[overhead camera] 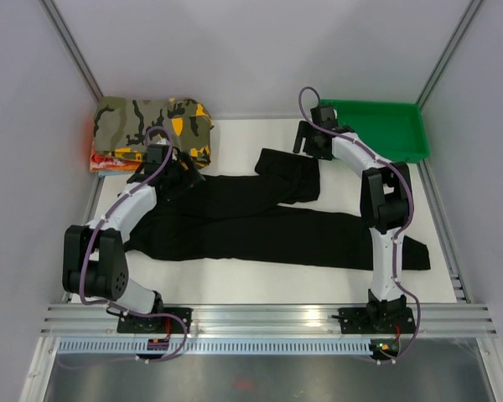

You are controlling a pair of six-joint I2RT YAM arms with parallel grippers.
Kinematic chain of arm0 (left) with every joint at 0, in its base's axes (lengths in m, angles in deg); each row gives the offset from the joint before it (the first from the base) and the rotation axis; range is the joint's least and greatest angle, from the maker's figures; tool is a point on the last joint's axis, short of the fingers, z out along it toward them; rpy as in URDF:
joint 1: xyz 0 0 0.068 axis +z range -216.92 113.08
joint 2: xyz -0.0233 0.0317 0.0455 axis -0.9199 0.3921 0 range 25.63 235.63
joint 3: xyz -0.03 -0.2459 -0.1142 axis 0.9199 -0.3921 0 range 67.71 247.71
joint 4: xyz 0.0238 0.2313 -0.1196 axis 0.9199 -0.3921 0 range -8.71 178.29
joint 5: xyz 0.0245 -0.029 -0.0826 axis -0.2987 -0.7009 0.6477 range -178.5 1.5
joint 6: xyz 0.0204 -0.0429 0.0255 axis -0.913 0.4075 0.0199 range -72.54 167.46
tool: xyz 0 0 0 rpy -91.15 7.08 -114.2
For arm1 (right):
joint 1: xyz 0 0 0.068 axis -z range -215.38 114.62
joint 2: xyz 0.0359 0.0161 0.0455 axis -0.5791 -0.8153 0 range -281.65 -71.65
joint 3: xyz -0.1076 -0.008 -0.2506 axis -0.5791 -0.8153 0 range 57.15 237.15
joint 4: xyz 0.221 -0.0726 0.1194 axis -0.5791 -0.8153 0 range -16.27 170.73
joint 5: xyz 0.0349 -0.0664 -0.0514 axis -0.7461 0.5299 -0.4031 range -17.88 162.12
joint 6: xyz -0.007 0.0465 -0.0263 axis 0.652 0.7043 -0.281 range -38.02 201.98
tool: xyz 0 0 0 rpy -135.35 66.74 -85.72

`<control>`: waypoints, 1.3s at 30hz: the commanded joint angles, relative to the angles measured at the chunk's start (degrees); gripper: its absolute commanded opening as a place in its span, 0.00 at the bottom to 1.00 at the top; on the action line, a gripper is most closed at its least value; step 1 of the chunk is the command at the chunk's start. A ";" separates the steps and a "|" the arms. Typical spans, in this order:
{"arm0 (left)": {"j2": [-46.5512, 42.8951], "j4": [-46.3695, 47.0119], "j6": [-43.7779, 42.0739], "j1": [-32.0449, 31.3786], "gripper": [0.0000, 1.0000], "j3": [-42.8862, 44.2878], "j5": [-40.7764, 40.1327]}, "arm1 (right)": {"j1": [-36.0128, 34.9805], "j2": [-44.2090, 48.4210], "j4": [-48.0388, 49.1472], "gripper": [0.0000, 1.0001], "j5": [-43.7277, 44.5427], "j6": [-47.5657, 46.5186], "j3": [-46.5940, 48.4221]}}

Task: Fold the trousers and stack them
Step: Flatten the trousers out

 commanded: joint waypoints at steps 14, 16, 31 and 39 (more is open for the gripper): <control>10.52 -6.10 -9.39 -7.16 0.79 6.66 -4.53 | -2.81 -0.66 -3.32 0.32 8.60 -5.63 -6.47; 11.05 -6.89 -9.84 -7.87 0.77 6.58 -4.89 | -2.90 1.45 -2.87 0.02 9.39 -4.93 -8.92; 11.75 -8.38 -12.12 -8.13 0.71 6.93 -6.21 | -5.63 38.37 -2.34 0.22 5.62 3.16 -41.10; 11.05 -8.21 -12.91 -8.05 0.71 6.49 -5.33 | -4.49 34.51 -7.97 0.87 14.84 -7.10 -26.36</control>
